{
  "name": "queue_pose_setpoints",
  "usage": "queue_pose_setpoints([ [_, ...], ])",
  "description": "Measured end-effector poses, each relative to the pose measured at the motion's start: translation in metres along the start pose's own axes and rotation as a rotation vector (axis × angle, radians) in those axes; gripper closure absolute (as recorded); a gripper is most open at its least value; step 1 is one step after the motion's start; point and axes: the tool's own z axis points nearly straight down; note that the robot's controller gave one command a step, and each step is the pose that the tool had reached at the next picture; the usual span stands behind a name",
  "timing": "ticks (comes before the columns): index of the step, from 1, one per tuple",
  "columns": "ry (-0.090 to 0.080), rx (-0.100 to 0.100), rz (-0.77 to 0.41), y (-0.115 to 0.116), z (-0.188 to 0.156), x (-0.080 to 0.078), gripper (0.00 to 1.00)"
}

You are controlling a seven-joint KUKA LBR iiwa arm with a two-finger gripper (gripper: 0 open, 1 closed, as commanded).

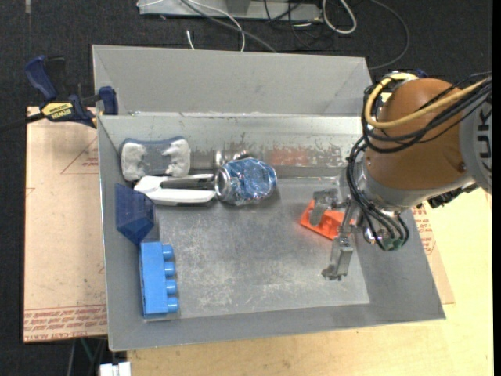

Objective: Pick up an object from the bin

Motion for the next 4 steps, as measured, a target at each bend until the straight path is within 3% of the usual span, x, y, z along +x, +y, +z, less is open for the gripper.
queue_pose_setpoints([
  [1, -0.009, 0.000, -0.001, 0.000, -0.004, -0.001, 0.00],
  [2, -0.016, -0.001, 0.110, -0.072, 0.125, -0.083, 0.00],
  [3, -0.024, 0.002, -0.115, -0.134, 0.103, -0.082, 0.00],
  [4, -0.031, -0.005, 0.024, -0.127, 0.125, -0.109, 0.00],
])
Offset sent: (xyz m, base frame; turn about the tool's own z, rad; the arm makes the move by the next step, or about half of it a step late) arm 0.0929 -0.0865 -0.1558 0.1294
